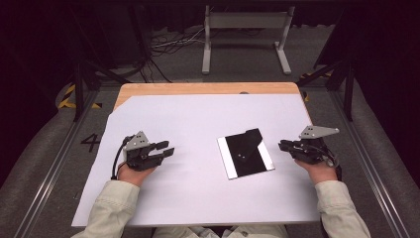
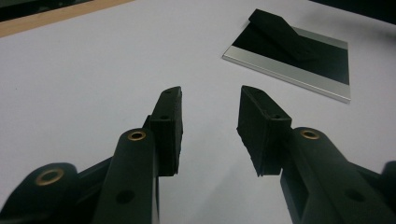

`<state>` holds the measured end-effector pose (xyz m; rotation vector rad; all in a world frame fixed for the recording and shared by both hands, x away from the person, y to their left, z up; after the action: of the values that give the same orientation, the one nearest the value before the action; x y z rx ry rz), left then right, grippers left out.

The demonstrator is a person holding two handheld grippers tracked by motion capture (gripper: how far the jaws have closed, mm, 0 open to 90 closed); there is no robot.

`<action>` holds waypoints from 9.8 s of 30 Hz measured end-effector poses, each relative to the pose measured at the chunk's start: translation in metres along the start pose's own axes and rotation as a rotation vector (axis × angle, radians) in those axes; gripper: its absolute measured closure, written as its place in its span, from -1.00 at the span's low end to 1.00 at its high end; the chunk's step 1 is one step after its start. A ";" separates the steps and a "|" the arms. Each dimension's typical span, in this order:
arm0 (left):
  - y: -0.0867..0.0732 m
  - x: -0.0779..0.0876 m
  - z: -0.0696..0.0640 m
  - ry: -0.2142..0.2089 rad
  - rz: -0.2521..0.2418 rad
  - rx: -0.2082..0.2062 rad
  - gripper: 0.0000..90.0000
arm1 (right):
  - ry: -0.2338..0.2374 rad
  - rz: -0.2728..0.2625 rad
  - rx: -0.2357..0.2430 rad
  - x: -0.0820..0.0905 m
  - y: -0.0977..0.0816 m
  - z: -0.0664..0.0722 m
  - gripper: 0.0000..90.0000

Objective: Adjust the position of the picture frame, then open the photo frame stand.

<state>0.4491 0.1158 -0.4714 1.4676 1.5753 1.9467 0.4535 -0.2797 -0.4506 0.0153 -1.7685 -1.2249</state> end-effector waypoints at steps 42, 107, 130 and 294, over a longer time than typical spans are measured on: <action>-0.007 -0.009 -0.004 0.015 0.076 -0.033 0.11 | 0.115 0.352 0.084 -0.035 -0.039 0.028 1.00; -0.010 -0.019 -0.004 0.025 0.106 -0.025 -0.02 | 0.148 0.129 0.112 -0.067 0.048 0.035 1.00; -0.015 -0.020 -0.001 0.029 0.123 0.000 -0.05 | 0.081 0.162 -0.001 -0.122 0.047 -0.023 1.00; 0.019 -0.044 -0.031 -0.115 0.207 -0.082 0.70 | 0.214 0.187 0.186 0.001 -0.014 0.101 0.87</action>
<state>0.4523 0.0595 -0.4770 1.7341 1.3254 1.9681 0.3765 -0.2149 -0.4645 0.0845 -1.6498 -0.8889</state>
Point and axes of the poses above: each handheld gripper's, and its own axes: x roughly backward along the jaws, y roughly out of its top, z roughly to its left, the point moved 10 cm from there along -x, roughly forward along the jaws, and after that the axes turned 6 degrees about z, right-handed, at the moved point
